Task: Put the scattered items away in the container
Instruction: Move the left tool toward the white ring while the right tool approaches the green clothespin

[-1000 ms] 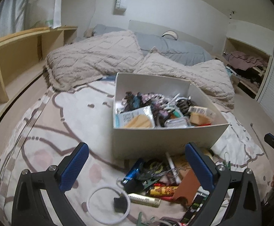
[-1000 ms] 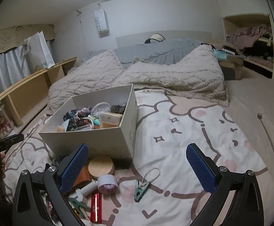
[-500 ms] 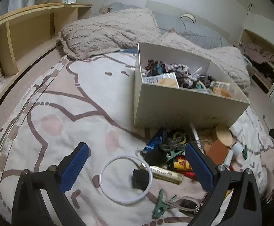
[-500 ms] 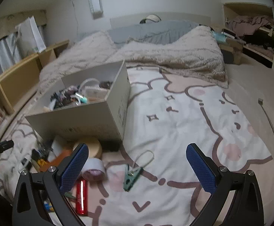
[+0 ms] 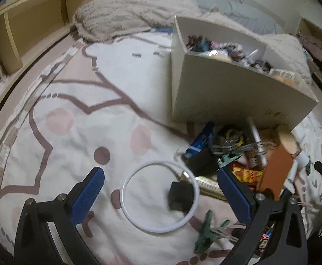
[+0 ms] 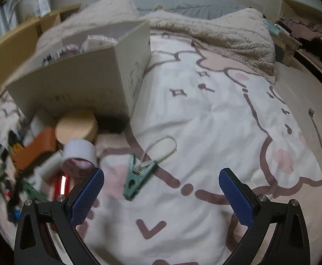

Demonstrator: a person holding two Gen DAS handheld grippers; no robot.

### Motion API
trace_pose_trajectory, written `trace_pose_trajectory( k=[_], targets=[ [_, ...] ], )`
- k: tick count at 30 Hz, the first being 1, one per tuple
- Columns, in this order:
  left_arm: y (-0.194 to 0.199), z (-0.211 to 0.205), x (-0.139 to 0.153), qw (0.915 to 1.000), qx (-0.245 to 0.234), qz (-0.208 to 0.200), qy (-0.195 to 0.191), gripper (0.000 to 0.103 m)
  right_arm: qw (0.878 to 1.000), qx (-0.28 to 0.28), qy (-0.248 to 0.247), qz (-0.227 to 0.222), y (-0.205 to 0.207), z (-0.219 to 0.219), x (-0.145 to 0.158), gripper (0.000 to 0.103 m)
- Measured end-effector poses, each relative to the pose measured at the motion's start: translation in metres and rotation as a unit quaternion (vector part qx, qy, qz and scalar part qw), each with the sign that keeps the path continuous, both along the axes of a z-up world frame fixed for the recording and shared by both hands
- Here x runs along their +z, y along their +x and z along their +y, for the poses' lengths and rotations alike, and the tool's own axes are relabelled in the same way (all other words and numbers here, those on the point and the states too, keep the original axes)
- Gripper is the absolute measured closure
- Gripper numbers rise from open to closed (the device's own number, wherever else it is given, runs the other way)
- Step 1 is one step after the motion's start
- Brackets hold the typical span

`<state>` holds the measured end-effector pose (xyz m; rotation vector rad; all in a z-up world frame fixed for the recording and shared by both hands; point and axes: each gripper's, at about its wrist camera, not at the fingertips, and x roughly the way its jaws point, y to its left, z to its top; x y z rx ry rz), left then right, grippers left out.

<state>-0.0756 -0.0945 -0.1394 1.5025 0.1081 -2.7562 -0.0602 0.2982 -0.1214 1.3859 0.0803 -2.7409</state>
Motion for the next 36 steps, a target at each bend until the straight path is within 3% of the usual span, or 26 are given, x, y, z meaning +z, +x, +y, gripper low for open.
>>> trace_pose_trajectory(
  k=[10, 14, 32, 36],
  targets=[
    [-0.009, 0.004, -0.024, 0.9991, 0.0, -0.04, -0.012, 0.0, 0.999, -0.011, 0.007, -0.049, -0.007, 0.003, -0.03, 0.0],
    [-0.012, 0.008, -0.033, 0.9983, 0.0, -0.051, -0.027, 0.0, 0.999, -0.016, 0.006, -0.042, -0.007, 0.002, -0.032, 0.0],
    [-0.011, -0.005, -0.039, 0.9992, 0.012, -0.037, -0.002, 0.0, 0.999, -0.012, 0.036, -0.027, -0.006, -0.007, -0.035, 0.0],
    [-0.01, -0.008, -0.039, 0.9991, 0.017, -0.039, 0.001, 0.0, 0.999, -0.004, 0.018, -0.027, -0.008, -0.001, -0.036, 0.0]
  ],
)
